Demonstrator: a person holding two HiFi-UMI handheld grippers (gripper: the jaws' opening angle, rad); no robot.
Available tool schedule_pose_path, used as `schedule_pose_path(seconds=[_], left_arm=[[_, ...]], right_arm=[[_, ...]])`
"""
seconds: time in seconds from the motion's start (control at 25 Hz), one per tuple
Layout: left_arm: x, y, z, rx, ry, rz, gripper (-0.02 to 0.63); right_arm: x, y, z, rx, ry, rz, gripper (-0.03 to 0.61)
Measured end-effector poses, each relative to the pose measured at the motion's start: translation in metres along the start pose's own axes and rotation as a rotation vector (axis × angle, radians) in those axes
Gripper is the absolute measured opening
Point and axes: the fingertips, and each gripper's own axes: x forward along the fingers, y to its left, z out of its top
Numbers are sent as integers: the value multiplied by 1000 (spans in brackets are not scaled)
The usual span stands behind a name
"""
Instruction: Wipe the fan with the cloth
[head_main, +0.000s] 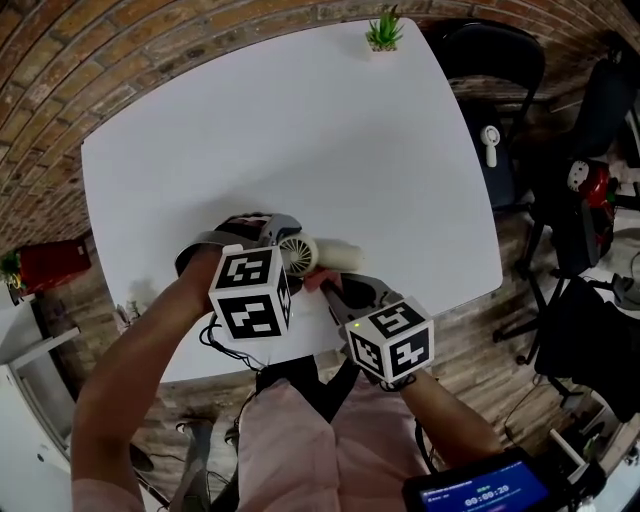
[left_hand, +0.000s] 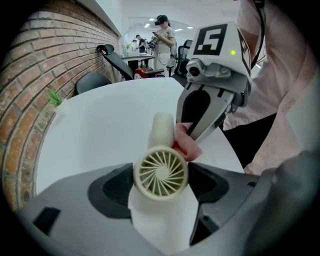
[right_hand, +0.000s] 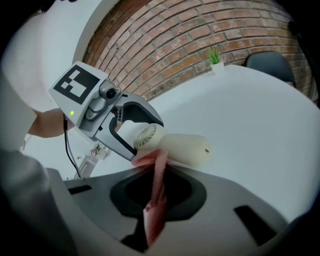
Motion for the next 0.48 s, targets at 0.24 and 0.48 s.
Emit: schedule_pose_path(seconds=[0.24,0.48], left_arm=[[0,0,-1,14,10,-3,351],[2,-1,0,12,6,-7,351]], right_arm=[[4,-2,2,163,-26,-1,31],[-9,-19,-1,223,-36,-28,31]])
